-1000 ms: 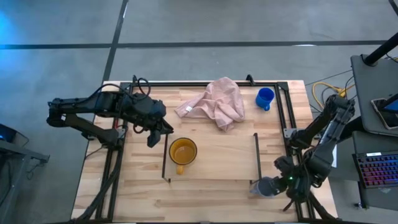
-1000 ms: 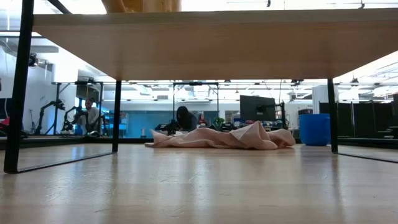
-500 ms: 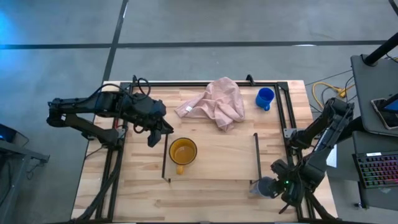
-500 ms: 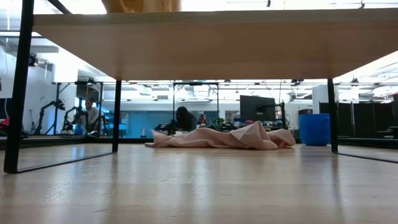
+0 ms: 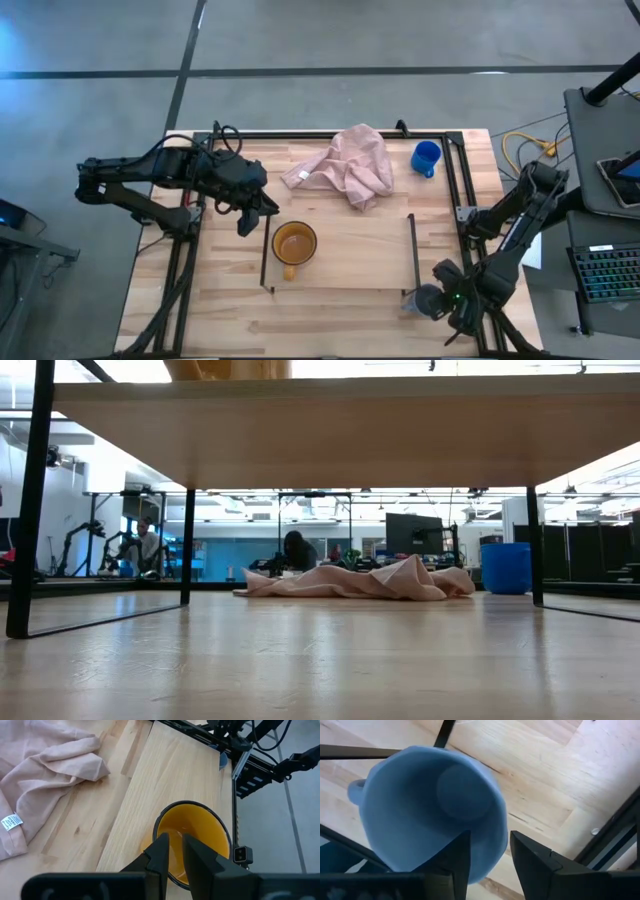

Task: Stack small to large cups/mugs on shelf
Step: Put the light blue mug on the shelf

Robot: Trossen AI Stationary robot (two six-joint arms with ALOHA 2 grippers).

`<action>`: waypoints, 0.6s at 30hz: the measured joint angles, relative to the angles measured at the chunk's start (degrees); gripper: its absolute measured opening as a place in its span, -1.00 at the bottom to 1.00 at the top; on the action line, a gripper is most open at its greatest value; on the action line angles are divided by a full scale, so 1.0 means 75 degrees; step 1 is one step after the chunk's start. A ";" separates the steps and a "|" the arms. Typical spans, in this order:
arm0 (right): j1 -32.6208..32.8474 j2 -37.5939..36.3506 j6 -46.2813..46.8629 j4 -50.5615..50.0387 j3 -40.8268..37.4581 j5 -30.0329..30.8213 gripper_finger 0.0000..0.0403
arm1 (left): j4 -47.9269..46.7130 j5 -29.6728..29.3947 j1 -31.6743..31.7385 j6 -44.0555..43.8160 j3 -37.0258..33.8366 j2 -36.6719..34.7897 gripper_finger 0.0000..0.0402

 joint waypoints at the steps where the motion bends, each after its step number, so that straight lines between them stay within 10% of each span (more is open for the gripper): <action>1: 0.0000 0.0000 -0.0003 0.0003 -0.0005 -0.0003 -0.36 | 0.0003 0.0000 0.0000 -0.0001 0.0000 0.0000 -0.81; 18: 0.0017 -0.0015 -0.0245 0.0013 -0.0011 -0.0044 -0.93 | 0.0000 0.0003 0.0000 0.0002 -0.0006 0.0000 -0.81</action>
